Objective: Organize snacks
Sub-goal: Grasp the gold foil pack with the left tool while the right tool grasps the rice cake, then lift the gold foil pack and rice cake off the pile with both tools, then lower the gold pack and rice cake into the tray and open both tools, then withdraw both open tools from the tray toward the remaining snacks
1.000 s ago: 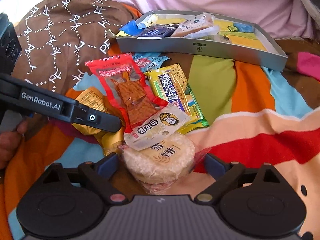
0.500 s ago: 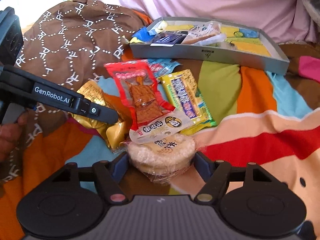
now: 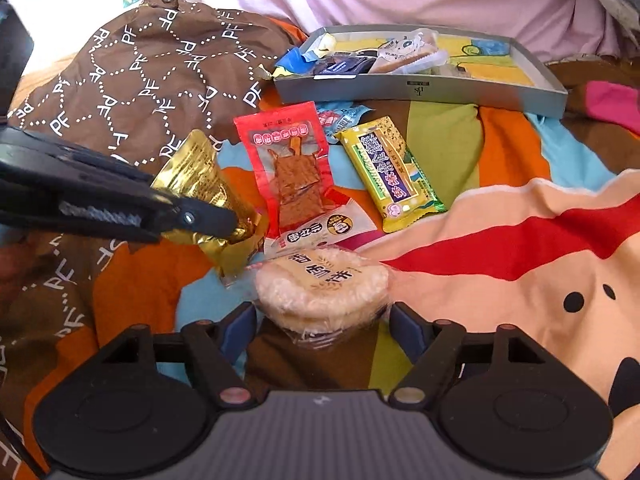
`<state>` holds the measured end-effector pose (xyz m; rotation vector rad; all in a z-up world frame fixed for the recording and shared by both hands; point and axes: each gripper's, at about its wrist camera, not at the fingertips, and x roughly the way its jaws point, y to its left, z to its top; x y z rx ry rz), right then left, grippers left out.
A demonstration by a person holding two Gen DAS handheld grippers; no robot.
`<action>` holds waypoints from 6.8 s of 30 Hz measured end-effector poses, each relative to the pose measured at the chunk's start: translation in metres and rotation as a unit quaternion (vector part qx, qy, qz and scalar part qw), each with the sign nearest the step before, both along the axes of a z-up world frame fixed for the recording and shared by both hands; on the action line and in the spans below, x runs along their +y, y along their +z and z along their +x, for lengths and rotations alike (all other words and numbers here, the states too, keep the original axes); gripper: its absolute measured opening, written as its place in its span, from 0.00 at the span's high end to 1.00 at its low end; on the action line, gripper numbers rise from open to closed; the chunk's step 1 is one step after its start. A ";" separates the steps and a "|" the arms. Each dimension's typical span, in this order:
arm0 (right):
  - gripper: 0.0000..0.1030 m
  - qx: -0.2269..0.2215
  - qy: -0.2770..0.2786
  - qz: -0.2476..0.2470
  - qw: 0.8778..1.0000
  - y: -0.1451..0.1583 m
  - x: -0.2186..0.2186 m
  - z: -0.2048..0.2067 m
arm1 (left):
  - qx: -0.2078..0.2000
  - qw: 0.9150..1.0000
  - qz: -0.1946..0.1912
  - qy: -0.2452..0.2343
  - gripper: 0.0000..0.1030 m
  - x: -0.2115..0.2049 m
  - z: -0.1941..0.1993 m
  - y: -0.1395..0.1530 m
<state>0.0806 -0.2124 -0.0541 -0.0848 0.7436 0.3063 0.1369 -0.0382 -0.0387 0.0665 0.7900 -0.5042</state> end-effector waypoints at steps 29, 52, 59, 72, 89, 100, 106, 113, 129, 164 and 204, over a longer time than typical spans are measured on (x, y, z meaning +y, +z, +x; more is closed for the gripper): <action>0.00 -0.010 0.072 -0.089 0.993 -0.003 0.013 0.043 | 0.040 0.997 -0.046 0.048 0.73 0.012 0.023 -0.026; 0.27 -0.024 0.036 0.000 0.999 -0.002 -0.013 0.035 | 0.038 0.996 -0.058 0.056 0.82 0.013 0.022 -0.024; 0.27 -0.044 0.021 -0.002 0.999 0.004 -0.006 0.016 | 0.040 0.996 -0.059 0.058 0.82 0.013 0.022 -0.024; 0.29 -0.051 -0.021 0.050 0.997 0.005 -0.019 0.001 | 0.045 0.996 -0.060 0.051 0.82 0.010 0.020 -0.022; 0.11 -0.002 0.007 0.071 0.997 0.000 -0.017 0.007 | 0.048 0.996 -0.060 0.046 0.82 0.011 0.019 -0.021; 0.03 0.008 -0.011 0.077 0.997 -0.002 -0.017 0.031 | 0.044 0.995 -0.066 0.056 0.82 0.017 0.015 -0.011; 0.26 0.011 -0.030 0.106 0.994 -0.009 -0.027 0.038 | 0.046 0.995 -0.066 0.052 0.82 0.015 0.014 -0.011; 0.27 -0.014 -0.036 0.124 0.992 -0.007 -0.034 0.030 | 0.041 0.996 -0.068 0.051 0.82 0.015 0.013 -0.009; 0.27 -0.087 -0.036 0.124 0.988 0.024 -0.039 0.012 | -0.006 0.994 -0.094 0.057 0.82 0.020 0.013 0.024; 0.25 -0.133 -0.065 0.063 0.987 0.102 -0.041 0.315 | -0.001 0.984 -0.106 0.142 0.81 0.001 0.289 0.076; 0.00 -0.291 -0.089 0.052 0.951 0.144 -0.063 0.126 | -0.171 0.956 -0.133 0.200 0.01 0.019 0.118 0.134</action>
